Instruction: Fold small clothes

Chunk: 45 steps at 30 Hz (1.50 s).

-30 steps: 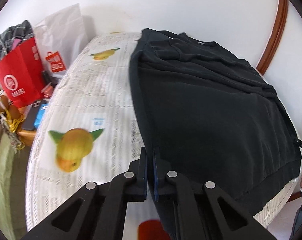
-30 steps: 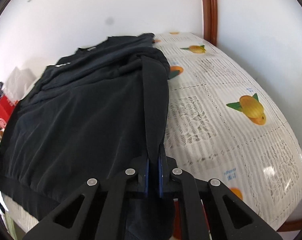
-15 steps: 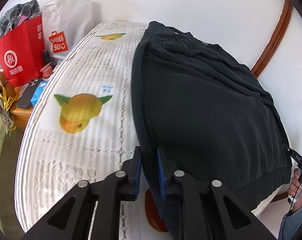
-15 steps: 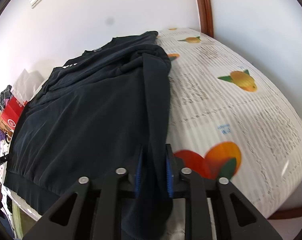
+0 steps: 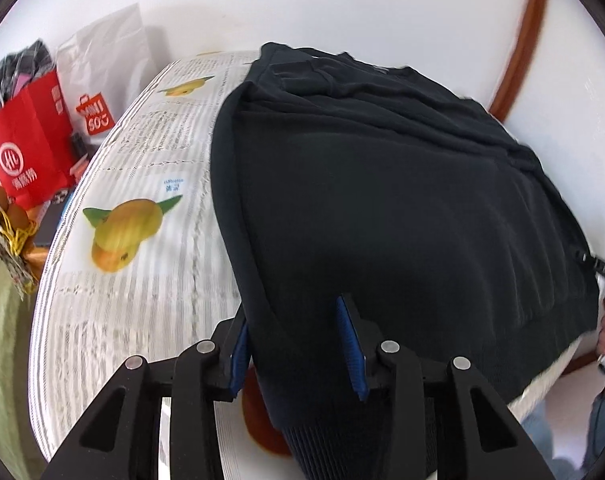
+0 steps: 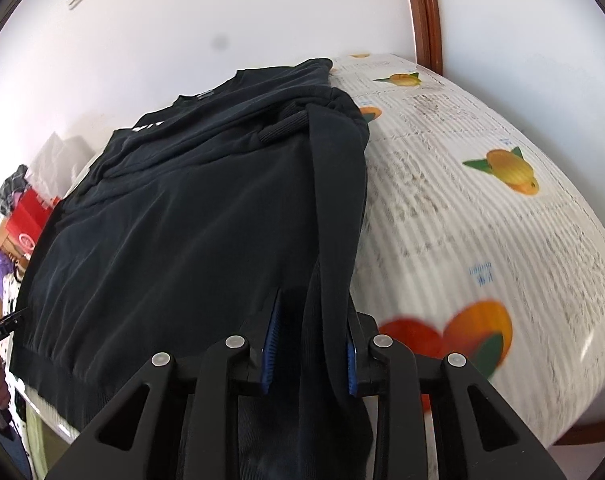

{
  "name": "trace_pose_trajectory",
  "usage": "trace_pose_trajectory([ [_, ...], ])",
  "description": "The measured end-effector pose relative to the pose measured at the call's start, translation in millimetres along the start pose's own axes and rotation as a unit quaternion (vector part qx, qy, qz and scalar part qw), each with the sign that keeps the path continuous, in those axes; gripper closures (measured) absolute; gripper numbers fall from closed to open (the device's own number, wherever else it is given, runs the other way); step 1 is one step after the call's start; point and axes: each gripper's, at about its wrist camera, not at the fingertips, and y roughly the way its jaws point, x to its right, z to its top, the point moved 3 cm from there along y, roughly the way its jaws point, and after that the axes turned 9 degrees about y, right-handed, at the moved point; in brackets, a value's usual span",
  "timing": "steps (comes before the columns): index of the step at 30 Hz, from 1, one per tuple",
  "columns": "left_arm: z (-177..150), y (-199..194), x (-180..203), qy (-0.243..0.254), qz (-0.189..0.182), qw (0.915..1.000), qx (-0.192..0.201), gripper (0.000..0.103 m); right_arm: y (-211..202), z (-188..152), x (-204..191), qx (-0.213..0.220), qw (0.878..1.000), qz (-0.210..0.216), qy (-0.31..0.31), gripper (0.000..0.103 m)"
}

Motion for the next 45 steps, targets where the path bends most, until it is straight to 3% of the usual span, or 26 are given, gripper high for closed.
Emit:
trace_pose_trajectory([
  [3, -1.6, -2.2, 0.9, 0.003, 0.005, 1.0000, 0.002, 0.066, -4.6, -8.4, -0.8, 0.011, 1.000, -0.002, -0.001, 0.075],
  [4, 0.3, -1.8, -1.0, -0.005, 0.009, 0.9999, 0.001, 0.072, -4.2, -9.0, -1.7, 0.014, 1.000, -0.005, -0.004, 0.075],
  [5, 1.7, -1.4, -3.1, -0.015, 0.018, 0.9997, 0.002, 0.084, -2.6, -9.0, -5.1, 0.020, 1.000, -0.012, -0.013, 0.081],
  [7, 3.9, -1.0, -7.2, -0.035, 0.023, 0.9991, 0.006, 0.095, -0.2, -8.7, -10.0, 0.026, 0.999, -0.022, -0.025, 0.093],
  [13, 0.1, -34.8, -6.2, -0.029, 0.012, 0.9991, 0.030, 0.096, -29.0, -3.7, -0.1, 0.058, 0.998, 0.000, -0.005, 0.095],
  [16, -1.6, -49.2, -3.1, -0.030, -0.004, 0.9988, 0.039, 0.096, -43.5, -3.5, 12.5, 0.057, 0.998, 0.030, 0.019, 0.095],
  [22, 15.7, -73.1, 1.9, -0.028, -0.024, 0.9965, 0.075, 0.096, -50.5, 2.6, 12.2, 0.063, 0.997, 0.045, 0.026, 0.095],
  [27, 48.1, -79.7, -6.2, -0.034, -0.025, 0.9940, 0.101, 0.096, -64.4, 26.9, -7.3, 0.098, 0.993, 0.066, 0.013, 0.095],
  [34, 100.2, -79.5, -17.2, -0.034, 0.003, 0.9902, 0.135, 0.096, -67.4, 83.9, -34.2, 0.135, 0.987, 0.082, 0.011, 0.095],
  [45, 188.9, -32.2, -40.1, -0.035, 0.032, 0.9899, 0.133, 0.096, -27.5, 182.3, -58.0, 0.154, 0.982, 0.097, 0.053, 0.095],
])
